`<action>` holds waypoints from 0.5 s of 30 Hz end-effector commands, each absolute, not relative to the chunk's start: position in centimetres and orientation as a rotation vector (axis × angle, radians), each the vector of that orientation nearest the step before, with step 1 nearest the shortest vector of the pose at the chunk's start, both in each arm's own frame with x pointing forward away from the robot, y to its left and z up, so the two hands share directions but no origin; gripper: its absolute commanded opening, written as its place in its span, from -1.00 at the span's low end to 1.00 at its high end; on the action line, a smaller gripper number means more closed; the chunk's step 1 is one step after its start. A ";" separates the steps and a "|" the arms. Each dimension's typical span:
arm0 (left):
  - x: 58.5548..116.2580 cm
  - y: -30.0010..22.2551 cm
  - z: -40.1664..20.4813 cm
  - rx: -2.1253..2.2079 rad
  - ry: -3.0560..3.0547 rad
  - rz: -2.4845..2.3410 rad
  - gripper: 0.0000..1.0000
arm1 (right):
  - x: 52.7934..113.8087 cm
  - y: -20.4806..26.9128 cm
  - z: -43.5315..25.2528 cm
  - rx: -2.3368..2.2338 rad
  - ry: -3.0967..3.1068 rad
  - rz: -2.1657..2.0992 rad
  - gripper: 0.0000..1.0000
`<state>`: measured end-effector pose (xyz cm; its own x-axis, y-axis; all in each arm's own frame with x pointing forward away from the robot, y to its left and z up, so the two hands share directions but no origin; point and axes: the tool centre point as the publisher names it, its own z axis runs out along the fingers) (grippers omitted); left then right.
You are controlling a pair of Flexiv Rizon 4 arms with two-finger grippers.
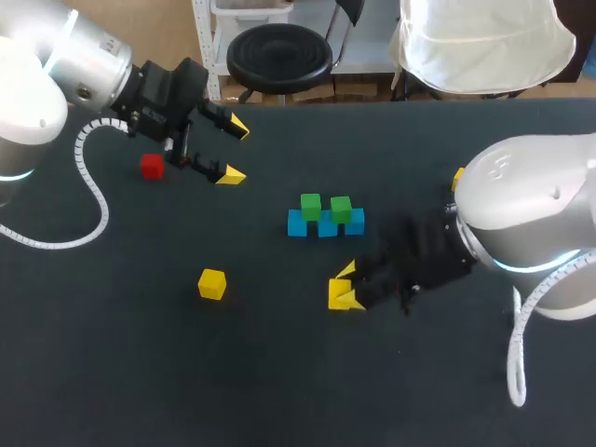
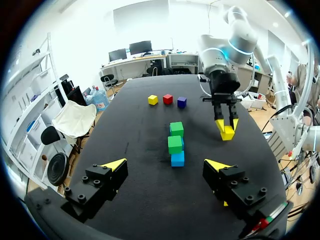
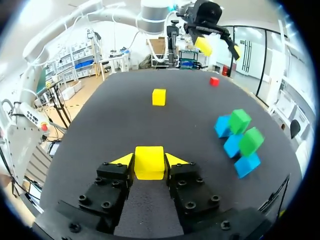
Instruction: Place the blue cubes, place green cubes on the blue cubes, place the yellow cubes on the green cubes, then place the red cubes on the yellow cubes, and place purple cube on the red cubes.
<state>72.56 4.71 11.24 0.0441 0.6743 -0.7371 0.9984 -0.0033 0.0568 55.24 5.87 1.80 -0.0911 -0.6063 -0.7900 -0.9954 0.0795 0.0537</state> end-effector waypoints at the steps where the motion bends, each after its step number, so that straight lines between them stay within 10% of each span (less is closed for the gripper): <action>1: 72.7 4.7 11.2 1.740 1.691 -0.710 1.00 | 54.8 5.0 5.6 -1.608 1.800 0.785 -1.00; 15: 72.7 4.7 11.2 1.740 1.691 -0.710 1.00 | 58.1 5.4 12.1 -1.722 1.756 0.638 -1.00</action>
<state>72.56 4.71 11.24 0.0442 0.6743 -0.7371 0.9984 -0.0033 0.0568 57.87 5.40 11.39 0.0183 -0.6852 -0.7282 -0.9962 0.0495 -0.0716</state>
